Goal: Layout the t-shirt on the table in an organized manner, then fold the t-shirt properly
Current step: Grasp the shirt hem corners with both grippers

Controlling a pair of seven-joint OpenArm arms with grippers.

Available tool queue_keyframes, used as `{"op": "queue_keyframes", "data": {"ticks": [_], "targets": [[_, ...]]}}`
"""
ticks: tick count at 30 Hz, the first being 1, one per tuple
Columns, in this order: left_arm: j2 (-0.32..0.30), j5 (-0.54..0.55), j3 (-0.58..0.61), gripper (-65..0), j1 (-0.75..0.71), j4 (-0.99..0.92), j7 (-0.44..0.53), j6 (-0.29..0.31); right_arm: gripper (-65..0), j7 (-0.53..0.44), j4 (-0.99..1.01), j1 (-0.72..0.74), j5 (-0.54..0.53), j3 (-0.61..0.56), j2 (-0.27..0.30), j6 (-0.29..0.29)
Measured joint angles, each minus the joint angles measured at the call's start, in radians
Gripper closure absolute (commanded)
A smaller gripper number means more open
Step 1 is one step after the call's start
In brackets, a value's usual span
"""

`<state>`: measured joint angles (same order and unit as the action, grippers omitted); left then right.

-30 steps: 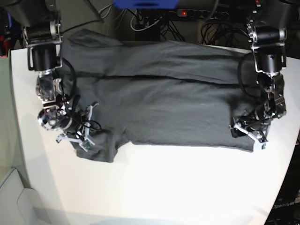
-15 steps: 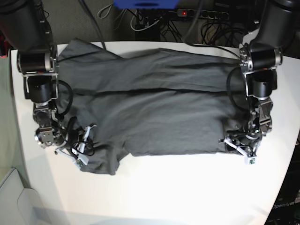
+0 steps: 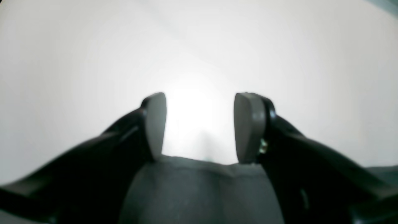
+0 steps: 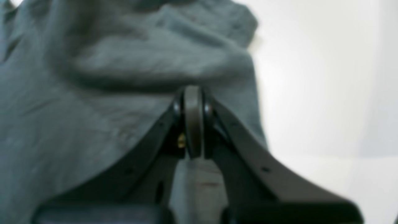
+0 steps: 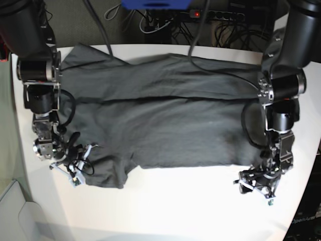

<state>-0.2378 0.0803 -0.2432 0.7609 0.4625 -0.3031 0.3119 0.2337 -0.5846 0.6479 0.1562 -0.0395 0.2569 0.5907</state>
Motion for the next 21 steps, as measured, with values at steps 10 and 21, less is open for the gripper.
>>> {"op": "queue_keyframes", "data": {"ticks": [10, 21], "targets": [[-0.001, -0.007, -0.003, -33.7, -0.278, 0.369, -0.284, 0.0, -0.2, 0.149, -0.416, -0.262, 0.003, 0.032, -0.018, 0.111], [-0.003, -0.002, 0.003, -33.7, -0.142, -0.036, 0.068, 0.0, -0.3, 0.132, -0.262, -0.166, -0.002, 0.031, -0.057, 0.112]]}}
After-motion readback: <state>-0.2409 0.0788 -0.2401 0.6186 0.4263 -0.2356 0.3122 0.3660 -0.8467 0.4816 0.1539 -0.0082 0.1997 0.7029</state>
